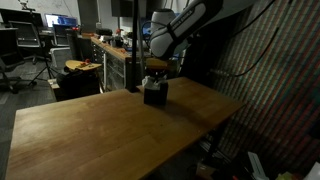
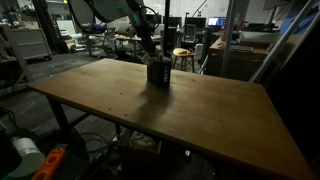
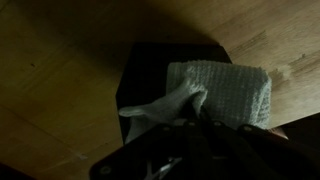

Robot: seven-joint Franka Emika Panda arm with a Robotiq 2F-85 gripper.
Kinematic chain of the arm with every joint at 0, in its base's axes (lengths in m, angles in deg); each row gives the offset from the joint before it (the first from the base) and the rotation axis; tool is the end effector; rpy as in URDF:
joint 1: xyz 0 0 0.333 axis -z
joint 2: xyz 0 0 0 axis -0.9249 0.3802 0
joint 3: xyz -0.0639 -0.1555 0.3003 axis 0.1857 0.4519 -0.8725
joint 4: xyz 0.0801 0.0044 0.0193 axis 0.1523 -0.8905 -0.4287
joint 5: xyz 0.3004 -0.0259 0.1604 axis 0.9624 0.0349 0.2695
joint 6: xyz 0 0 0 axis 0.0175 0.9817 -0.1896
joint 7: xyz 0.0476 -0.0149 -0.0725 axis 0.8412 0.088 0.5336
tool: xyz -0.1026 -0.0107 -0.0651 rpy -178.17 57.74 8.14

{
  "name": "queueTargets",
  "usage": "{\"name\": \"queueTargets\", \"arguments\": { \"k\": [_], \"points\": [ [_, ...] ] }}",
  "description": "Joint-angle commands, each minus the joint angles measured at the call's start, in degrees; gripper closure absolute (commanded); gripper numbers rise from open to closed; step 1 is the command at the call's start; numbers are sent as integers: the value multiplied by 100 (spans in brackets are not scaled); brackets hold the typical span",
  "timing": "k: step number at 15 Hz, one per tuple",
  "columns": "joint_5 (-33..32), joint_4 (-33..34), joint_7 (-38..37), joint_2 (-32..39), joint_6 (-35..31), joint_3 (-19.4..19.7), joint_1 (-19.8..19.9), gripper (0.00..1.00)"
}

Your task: Stuff the towel into the box

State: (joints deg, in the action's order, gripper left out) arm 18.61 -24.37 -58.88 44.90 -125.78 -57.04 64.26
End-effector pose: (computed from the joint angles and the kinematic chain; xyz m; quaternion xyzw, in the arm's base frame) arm 0.6017 -0.0077 0.4105 0.9464 -0.2675 0.1667 0.0698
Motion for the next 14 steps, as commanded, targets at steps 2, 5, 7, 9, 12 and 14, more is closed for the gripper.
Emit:
{"name": "queueTargets", "arguments": {
  "k": [2, 5, 7, 9, 12, 14],
  "points": [
    [54, 257, 26, 32, 14, 87, -106, 99],
    [-6, 412, 7, 13, 55, 104, -133, 99],
    [-116, 579, -103, 141, 2, 158, -163, 99],
    [-234, 714, -197, 284, -48, 227, -199, 99],
    [-226, 791, -169, 584, -15, 297, -215, 99],
    [-234, 799, -192, 802, -42, 386, -252, 99]
  ]
}}
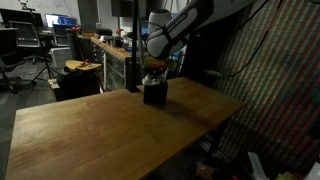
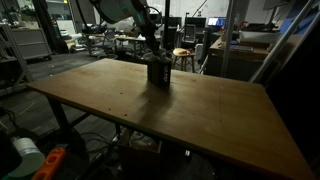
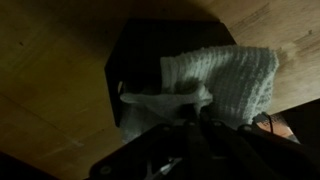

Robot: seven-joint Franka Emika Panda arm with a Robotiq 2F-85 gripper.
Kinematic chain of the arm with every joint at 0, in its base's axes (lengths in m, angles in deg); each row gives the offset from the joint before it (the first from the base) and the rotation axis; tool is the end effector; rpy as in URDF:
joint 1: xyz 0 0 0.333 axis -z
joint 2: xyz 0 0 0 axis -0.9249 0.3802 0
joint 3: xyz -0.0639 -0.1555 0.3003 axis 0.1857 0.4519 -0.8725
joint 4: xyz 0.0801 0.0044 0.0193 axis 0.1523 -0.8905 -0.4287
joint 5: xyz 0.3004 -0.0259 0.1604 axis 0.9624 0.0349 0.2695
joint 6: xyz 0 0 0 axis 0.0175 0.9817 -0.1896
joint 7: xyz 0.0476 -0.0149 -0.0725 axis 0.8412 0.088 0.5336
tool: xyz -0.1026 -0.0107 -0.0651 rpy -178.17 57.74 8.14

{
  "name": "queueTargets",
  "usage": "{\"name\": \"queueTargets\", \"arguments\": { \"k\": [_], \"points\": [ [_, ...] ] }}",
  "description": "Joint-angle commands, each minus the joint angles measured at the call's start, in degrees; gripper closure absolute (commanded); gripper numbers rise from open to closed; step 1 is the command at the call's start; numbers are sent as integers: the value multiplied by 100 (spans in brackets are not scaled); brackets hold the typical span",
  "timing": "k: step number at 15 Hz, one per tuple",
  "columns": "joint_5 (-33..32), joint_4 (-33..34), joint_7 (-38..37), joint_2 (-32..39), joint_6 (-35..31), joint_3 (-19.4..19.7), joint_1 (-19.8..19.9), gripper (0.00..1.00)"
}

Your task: Stuff the towel into the box

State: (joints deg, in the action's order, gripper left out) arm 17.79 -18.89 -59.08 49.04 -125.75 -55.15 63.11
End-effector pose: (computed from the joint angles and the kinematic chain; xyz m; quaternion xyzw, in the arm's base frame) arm 0.6287 -0.0128 0.4080 0.9429 -0.2677 0.1816 0.0798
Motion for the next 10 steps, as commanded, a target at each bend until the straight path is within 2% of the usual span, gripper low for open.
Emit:
{"name": "queueTargets", "arguments": {
  "k": [1, 10],
  "points": [
    [-105, 273, -132, 492, -16, 225, -134, 99],
    [-89, 406, -87, 897, 58, 431, -240, 99]
  ]
}}
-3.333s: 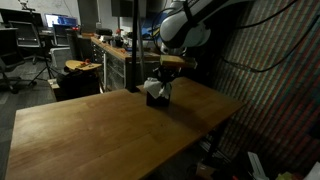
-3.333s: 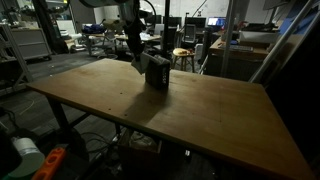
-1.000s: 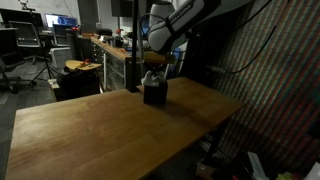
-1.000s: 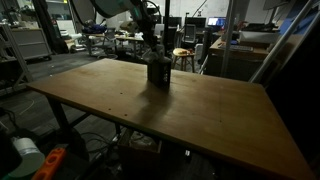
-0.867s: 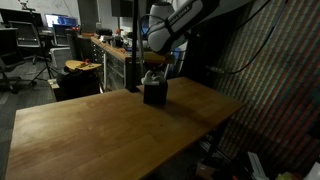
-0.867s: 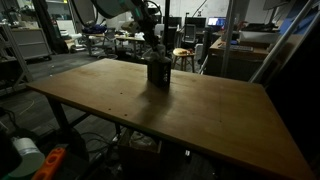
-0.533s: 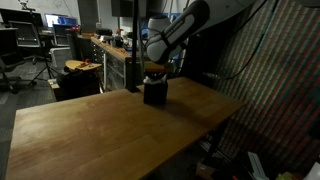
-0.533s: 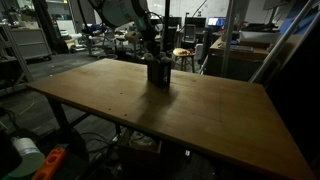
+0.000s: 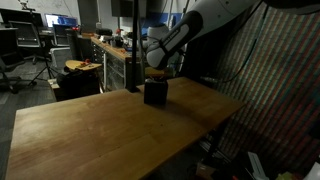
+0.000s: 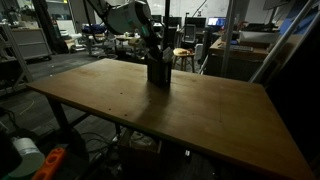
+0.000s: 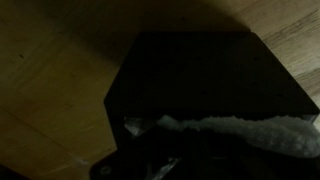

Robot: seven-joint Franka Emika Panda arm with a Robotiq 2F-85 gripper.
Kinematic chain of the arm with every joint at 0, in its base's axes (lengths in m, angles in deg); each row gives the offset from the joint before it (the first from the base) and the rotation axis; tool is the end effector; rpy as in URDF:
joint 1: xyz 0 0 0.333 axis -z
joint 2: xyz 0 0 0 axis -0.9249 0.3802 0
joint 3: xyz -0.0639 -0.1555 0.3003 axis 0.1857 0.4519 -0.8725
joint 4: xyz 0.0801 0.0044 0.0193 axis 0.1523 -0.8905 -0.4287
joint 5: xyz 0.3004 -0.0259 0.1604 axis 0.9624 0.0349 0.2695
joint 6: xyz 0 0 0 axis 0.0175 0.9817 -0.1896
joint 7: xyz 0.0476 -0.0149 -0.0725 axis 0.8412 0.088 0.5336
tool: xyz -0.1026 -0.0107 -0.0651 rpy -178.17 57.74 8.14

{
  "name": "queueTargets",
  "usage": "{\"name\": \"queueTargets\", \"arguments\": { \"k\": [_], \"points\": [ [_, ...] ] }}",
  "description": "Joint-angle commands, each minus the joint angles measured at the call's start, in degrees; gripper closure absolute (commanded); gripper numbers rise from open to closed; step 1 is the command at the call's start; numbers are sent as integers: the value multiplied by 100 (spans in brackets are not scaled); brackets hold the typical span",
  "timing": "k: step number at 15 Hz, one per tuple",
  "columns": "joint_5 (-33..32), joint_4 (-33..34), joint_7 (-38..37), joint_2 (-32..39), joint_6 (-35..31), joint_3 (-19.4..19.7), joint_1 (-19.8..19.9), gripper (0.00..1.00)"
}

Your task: Stuff the towel into the box

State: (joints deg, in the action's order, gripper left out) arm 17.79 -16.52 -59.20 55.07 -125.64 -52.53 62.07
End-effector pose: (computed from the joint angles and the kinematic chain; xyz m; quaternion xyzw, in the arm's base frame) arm 0.6431 -0.0263 0.3603 0.9436 -0.2739 0.1545 0.1037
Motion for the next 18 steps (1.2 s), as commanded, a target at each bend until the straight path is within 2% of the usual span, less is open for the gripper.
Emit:
{"name": "queueTargets", "arguments": {
  "k": [1, 7, 8, 9, 10, 16, 18],
  "points": [
    [-109, 179, -78, 331, 61, 186, -154, 99],
    [0, 278, -1, 789, 169, 172, -173, 99],
    [81, 294, 79, 734, 239, 130, -141, 70],
    [65, 314, 58, 667, 282, 142, -163, 70],
    [55, 317, 68, 578, 320, 138, -169, 64],
    [-95, 187, 57, -129, 613, 164, -325, 20],
    [-156, 125, 28, -405, 659, 158, -387, 12]
  ]
}}
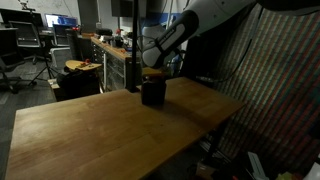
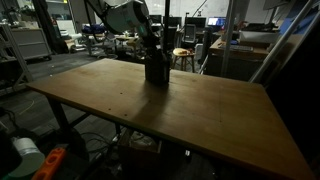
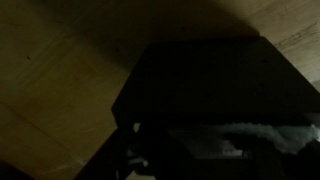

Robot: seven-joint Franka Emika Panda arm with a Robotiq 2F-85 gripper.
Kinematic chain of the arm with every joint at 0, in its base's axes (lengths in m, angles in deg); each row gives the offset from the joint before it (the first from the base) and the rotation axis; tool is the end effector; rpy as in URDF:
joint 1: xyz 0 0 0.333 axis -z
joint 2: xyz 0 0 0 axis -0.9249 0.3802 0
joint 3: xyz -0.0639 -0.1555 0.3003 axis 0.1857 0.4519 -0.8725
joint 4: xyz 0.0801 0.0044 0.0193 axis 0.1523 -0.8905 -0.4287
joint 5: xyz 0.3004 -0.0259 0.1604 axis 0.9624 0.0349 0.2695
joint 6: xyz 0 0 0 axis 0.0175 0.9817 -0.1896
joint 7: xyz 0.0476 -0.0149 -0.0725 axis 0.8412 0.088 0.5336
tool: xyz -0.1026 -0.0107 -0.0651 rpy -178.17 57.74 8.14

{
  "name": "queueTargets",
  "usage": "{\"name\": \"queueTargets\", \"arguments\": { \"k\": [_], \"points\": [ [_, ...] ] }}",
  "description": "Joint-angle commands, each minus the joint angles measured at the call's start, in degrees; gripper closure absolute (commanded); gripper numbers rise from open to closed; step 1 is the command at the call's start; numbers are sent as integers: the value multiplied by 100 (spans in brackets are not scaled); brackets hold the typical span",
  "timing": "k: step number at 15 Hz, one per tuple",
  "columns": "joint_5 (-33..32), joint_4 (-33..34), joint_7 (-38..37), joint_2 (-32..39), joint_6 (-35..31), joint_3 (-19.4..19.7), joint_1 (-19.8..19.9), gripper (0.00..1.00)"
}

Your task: Stuff the towel into the box

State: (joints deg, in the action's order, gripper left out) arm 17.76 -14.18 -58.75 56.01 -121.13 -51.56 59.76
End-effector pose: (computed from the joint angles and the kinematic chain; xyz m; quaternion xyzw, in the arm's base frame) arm 0.6464 -0.0132 0.3599 0.9469 -0.2646 0.1352 0.1227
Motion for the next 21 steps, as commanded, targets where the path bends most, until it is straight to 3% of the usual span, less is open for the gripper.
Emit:
{"name": "queueTargets", "arguments": {
  "k": [1, 2, 7, 13, 21],
  "points": [
    [-208, -135, -51, -635, 229, 61, -190, 7],
    [-261, -149, -62, -782, 253, 44, -209, 1],
    [-424, -110, -60, -1169, 480, -172, -202, 0],
    [-250, 40, -20, -808, 314, -462, -146, 0],
    [-305, 400, -237, -287, 22, -186, -12, 0]
  ]
}}
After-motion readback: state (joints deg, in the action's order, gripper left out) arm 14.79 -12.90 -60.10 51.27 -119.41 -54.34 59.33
